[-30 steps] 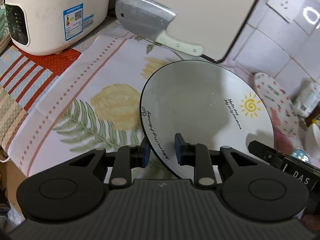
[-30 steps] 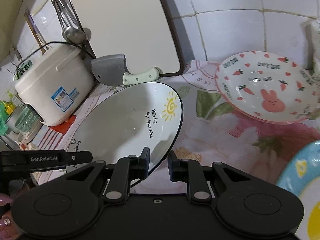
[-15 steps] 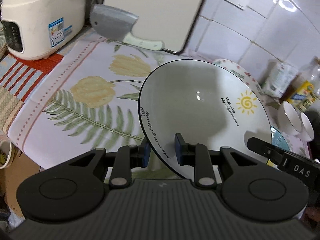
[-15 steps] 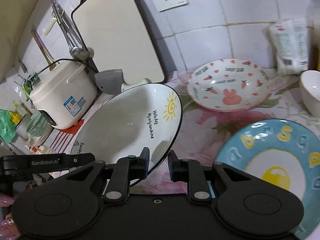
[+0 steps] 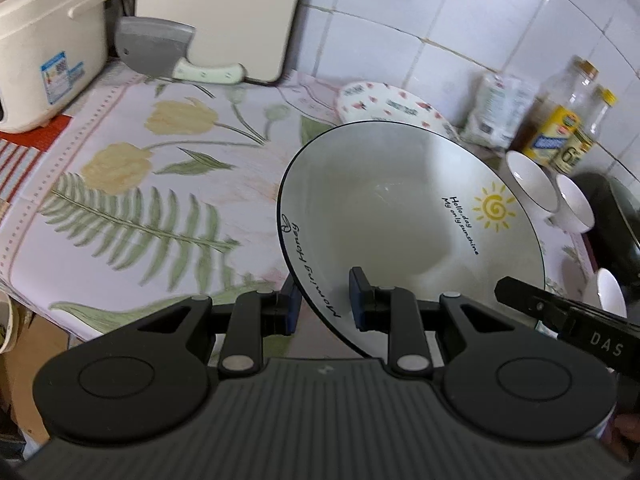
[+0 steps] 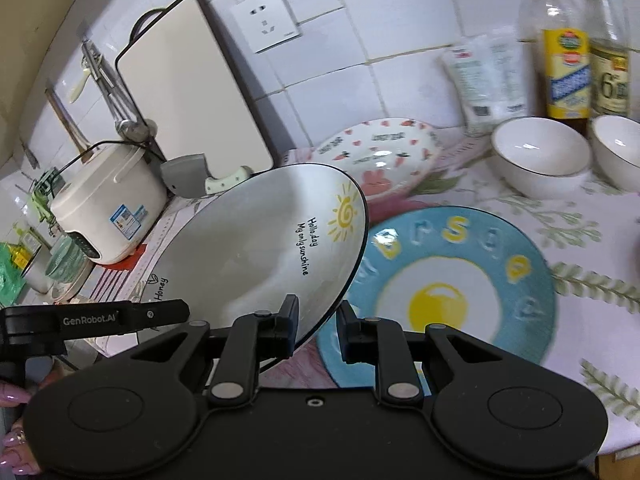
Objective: Organize plates and bowls
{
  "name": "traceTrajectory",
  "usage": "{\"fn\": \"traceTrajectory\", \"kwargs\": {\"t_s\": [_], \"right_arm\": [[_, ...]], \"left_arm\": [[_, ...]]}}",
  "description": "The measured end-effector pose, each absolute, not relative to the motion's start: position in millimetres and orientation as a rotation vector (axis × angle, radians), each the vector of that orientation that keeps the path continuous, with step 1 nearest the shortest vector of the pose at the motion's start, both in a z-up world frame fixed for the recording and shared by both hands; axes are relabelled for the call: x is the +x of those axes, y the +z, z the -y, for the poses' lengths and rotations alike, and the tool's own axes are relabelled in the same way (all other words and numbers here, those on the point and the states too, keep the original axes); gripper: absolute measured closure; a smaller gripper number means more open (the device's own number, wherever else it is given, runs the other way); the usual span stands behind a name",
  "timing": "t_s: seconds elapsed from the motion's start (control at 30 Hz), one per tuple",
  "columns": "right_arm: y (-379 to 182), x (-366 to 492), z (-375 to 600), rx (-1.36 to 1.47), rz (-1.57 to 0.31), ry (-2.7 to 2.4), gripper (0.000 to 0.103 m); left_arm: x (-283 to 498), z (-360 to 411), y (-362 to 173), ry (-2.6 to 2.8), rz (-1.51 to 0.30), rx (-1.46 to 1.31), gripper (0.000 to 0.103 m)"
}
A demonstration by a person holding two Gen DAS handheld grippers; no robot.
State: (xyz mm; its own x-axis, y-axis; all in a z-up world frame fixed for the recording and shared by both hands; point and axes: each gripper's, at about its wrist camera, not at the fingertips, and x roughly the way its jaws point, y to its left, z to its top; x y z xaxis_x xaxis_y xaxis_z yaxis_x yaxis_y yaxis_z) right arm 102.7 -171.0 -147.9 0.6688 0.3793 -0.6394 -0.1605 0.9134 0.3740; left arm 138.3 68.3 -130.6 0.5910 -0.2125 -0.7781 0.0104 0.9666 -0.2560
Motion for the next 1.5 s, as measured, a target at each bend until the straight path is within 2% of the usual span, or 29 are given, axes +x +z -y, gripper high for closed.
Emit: {"fn": "traceTrajectory", "kwargs": {"t_s": [0.7, 1.3, 1.5], "right_arm": [[-172.9, 78.2, 230.2, 0.315, -0.870, 0.150, 0.078], [-170.8, 81.4, 248.3, 0.341, -0.920, 0.074, 0.078], [-168.4, 81.1, 243.9, 0.274, -0.919, 0.054, 0.078]], "left_arm": [[140.9, 4.0, -160.8, -0.221, -1.058, -0.171, 0.080], [154.9, 29.5, -161.6, -0.232, -1.128, -0.128, 0.080], [155.8, 34.3, -160.9, -0.232, -1.123, -0.101, 0.080]]}}
